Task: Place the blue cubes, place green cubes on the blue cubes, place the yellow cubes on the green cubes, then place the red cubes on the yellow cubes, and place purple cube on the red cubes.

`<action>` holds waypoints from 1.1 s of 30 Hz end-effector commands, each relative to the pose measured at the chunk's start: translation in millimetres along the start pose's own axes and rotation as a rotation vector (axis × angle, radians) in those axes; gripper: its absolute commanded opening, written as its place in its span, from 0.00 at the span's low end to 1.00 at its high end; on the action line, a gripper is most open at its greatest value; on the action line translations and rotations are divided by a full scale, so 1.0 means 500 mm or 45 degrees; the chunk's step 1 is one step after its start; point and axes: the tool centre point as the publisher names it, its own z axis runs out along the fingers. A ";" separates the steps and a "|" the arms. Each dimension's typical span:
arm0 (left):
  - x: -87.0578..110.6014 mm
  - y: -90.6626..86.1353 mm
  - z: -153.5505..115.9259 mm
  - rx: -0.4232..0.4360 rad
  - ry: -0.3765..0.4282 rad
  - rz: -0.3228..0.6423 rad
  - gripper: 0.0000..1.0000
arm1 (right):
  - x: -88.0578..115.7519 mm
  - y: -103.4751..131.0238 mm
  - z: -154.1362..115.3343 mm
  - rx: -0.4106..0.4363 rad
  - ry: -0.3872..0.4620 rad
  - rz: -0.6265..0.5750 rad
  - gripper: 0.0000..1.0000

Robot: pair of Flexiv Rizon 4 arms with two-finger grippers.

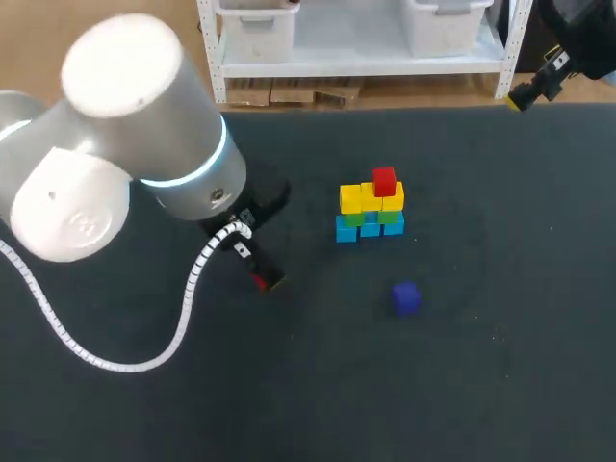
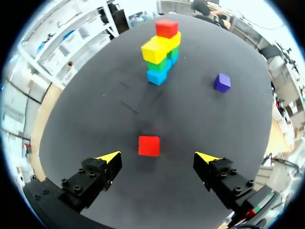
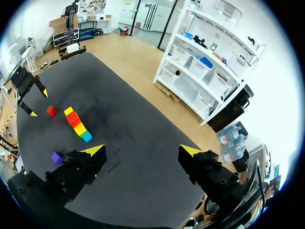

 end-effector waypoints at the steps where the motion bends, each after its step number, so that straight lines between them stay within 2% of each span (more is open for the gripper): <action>1: -0.021 0.007 0.019 0.085 0.030 0.024 1.00 | 0.001 0.002 -0.001 0.005 -0.001 0.001 1.00; 9: -0.020 0.008 0.043 0.153 0.086 0.051 1.00 | 0.001 0.002 -0.001 0.005 -0.001 0.001 1.00; 33: 0.001 0.003 0.087 0.190 0.159 0.020 1.00 | 0.001 0.002 -0.001 0.005 -0.001 0.001 1.00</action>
